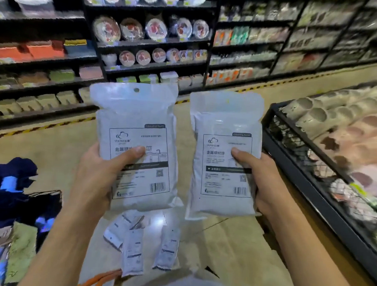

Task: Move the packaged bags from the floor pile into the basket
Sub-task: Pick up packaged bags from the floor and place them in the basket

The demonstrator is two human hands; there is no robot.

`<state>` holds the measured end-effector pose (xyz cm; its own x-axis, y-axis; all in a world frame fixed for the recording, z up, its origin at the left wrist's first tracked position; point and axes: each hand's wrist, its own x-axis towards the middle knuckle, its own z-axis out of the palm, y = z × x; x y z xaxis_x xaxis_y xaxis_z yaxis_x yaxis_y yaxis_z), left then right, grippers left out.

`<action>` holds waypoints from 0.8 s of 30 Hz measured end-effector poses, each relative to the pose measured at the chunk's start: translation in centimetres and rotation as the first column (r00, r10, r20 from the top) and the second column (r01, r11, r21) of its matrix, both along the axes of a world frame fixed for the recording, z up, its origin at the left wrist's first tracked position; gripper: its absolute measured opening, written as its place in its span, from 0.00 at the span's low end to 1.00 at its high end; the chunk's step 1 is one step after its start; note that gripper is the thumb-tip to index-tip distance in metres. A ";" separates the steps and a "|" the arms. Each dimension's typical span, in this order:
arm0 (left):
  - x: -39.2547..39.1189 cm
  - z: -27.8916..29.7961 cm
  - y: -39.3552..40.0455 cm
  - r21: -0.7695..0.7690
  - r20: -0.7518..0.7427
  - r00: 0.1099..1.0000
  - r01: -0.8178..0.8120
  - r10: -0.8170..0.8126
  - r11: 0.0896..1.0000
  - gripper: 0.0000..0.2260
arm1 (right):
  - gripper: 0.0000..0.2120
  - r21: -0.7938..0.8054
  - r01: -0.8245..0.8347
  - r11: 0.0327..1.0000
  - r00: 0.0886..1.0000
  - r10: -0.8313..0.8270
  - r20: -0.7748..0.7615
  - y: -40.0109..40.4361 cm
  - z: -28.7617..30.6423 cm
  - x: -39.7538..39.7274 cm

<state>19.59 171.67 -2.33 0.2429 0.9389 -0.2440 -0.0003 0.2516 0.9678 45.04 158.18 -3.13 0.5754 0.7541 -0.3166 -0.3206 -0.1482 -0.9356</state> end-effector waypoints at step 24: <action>18.7 3.5 -47.2 0.136 -0.014 0.102 0.986 -0.995 0.099 0.15 | 0.08 0.071 0.995 0.065 0.062 -0.997 0.048 -59.0 2.4 -18.8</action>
